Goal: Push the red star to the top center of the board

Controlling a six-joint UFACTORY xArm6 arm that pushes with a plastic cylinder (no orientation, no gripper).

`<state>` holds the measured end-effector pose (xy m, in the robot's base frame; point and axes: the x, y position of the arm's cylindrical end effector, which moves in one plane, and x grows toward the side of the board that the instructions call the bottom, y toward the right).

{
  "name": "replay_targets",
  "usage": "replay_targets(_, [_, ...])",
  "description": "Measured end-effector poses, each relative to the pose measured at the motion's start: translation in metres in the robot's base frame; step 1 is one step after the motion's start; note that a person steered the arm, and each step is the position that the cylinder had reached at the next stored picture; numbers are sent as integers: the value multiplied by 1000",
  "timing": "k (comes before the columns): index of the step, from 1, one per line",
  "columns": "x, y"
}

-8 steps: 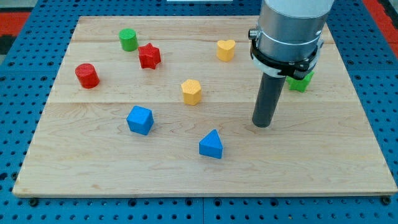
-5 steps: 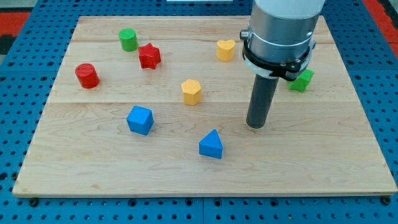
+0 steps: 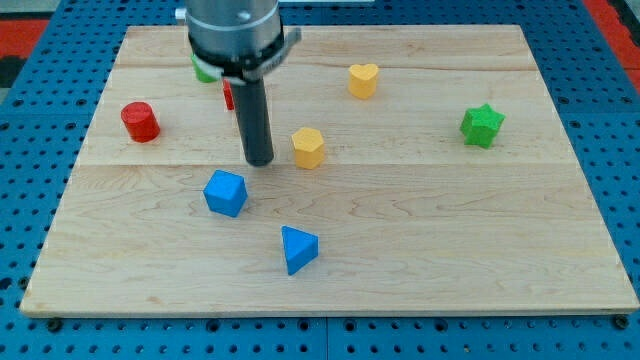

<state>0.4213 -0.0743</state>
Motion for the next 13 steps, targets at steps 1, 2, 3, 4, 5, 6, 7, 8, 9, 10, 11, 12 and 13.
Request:
replay_targets(1, [2, 15])
replay_targets(2, [50, 36])
replay_targets(3, [1, 41])
replay_targets(4, [-54, -5])
replay_targets(5, [-25, 3])
replay_targets(6, [-18, -3])
replay_targets(7, [-42, -76])
replay_targets(8, [-113, -75])
replay_targets(9, [-101, -22])
replay_targets(10, [-74, -27])
replay_targets(11, [-34, 7])
replay_targets(12, [-29, 36])
replay_targets(13, [-59, 36])
